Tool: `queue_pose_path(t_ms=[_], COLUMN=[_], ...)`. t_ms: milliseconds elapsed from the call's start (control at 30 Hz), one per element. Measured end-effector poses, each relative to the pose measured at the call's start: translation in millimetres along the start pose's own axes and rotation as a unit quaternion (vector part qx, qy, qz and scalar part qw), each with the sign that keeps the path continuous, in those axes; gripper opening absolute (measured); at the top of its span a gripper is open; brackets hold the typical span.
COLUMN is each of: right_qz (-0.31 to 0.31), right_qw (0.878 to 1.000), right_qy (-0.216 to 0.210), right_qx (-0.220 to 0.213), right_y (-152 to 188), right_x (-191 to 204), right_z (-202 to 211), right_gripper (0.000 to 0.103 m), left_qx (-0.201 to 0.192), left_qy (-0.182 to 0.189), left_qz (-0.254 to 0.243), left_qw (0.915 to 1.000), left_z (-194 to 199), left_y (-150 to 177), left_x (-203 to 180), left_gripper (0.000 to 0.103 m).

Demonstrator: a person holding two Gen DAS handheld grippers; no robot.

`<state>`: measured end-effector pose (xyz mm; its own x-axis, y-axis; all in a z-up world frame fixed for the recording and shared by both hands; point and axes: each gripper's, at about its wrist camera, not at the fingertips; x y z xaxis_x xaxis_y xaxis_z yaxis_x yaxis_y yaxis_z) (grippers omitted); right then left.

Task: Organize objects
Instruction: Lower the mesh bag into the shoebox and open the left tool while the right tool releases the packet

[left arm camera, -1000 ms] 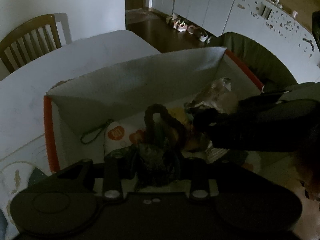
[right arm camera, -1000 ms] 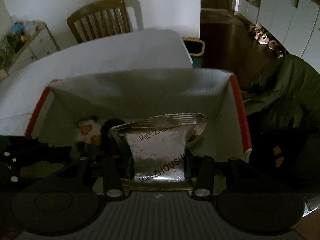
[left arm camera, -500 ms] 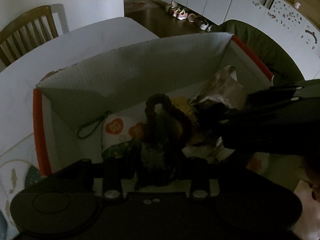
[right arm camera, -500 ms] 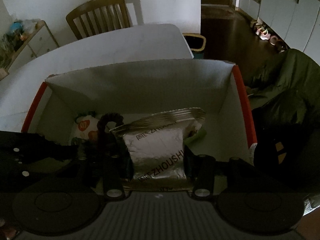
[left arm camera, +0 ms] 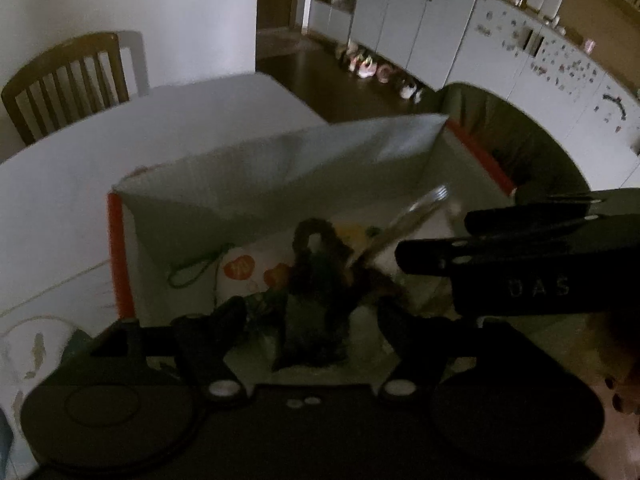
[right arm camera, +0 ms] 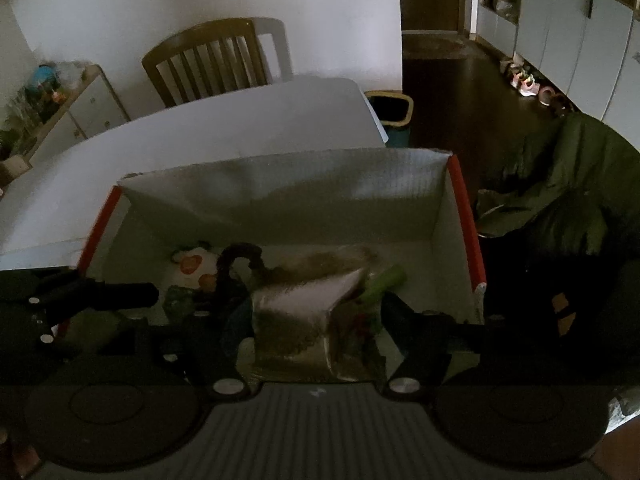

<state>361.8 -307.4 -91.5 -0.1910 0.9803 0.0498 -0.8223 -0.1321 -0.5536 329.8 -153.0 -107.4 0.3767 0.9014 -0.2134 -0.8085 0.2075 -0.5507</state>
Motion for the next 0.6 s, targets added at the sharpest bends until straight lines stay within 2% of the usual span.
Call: queue_pose_path(t_ms=[100,467,600], right_qz=[-0.002,-0.017,-0.026], right_qw=[1.0,0.996,0.994], right_qy=[0.0,-0.021,-0.029], right_qx=[-0.015,-0.08,-0.1], right_y=[2,29,41], right_x=[1,4,9], right_z=[16,80,103], right_gripper=[0.074,0.075,0.076], left_qx=[-0.017,-0.09,-0.114], left_qy=[0.001,0.011,0.018], left_qz=[0.001,-0.013,-0.026], left_qw=[0.9998,0.9958,0.993], left_z=[15,75,101], left_y=[4,24,34], left_x=[-1,-4,-5], left_gripper=[0.075,0.081,0.088])
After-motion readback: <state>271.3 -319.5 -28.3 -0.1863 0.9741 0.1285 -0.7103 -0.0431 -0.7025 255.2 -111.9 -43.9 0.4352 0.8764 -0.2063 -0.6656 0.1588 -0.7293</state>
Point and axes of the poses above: each gripper's, at about its wrist camera, not at the fingertips, and z roughly against the way its jaws point, x to its left, y to its underside, and after that the axes turned 8 degrees about y, right-handed
